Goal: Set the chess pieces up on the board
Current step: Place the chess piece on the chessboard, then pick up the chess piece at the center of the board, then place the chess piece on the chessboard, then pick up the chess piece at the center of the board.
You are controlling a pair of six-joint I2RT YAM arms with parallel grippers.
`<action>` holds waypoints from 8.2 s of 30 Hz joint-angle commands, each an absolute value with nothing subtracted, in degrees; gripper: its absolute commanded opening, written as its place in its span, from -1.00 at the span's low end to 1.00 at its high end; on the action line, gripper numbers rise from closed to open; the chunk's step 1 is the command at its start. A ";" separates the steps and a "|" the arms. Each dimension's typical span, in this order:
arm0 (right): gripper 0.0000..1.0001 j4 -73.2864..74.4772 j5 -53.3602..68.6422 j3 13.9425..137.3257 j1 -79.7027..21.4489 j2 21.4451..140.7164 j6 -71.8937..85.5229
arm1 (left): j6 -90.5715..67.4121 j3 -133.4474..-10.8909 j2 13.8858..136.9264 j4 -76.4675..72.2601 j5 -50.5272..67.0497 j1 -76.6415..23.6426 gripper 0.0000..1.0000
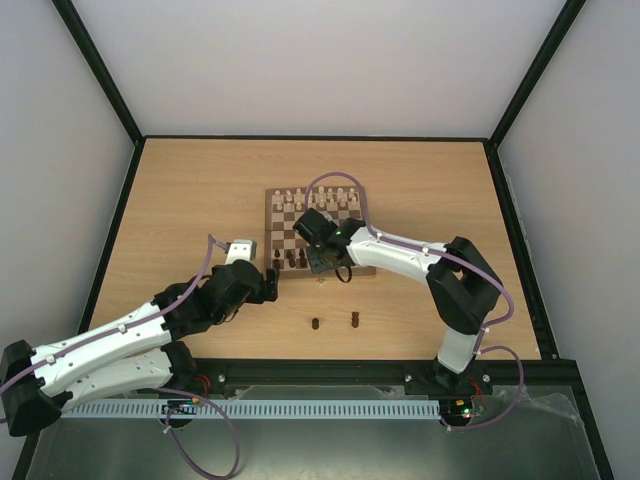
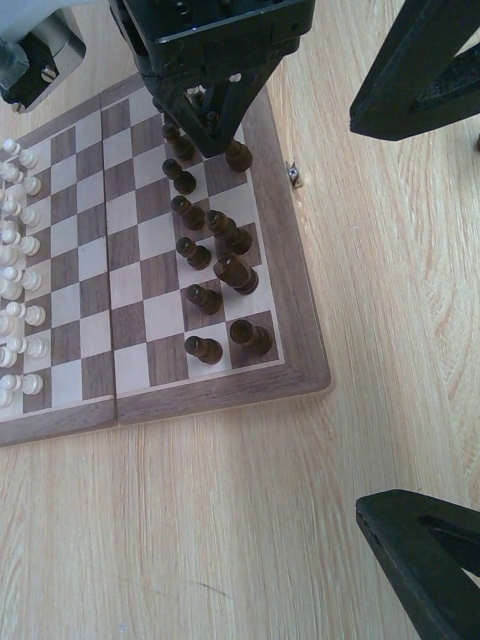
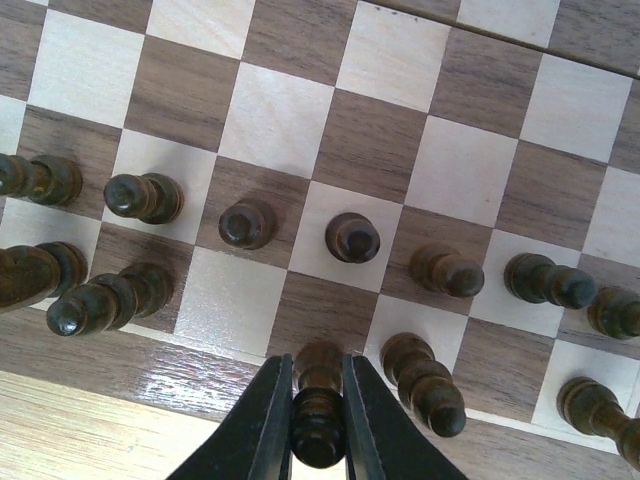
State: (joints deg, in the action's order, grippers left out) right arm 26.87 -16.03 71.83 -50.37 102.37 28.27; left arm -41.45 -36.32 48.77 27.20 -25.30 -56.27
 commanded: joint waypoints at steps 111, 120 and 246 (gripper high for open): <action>-0.90 27.93 -17.56 59.62 -70.39 91.98 37.00 | -42.46 -35.41 44.96 26.42 -25.47 -54.32 0.98; -0.86 31.20 -17.77 67.72 -60.95 93.11 31.25 | -42.28 -35.23 43.84 26.19 -25.34 -54.32 0.98; 0.97 19.25 -1.06 37.53 -53.70 57.38 38.43 | -40.68 -38.12 51.26 21.44 -24.33 -54.56 0.98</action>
State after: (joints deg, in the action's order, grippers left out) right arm 19.49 -0.12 38.70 -52.49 58.24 35.90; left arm -41.34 -36.93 51.57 22.46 -24.69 -54.57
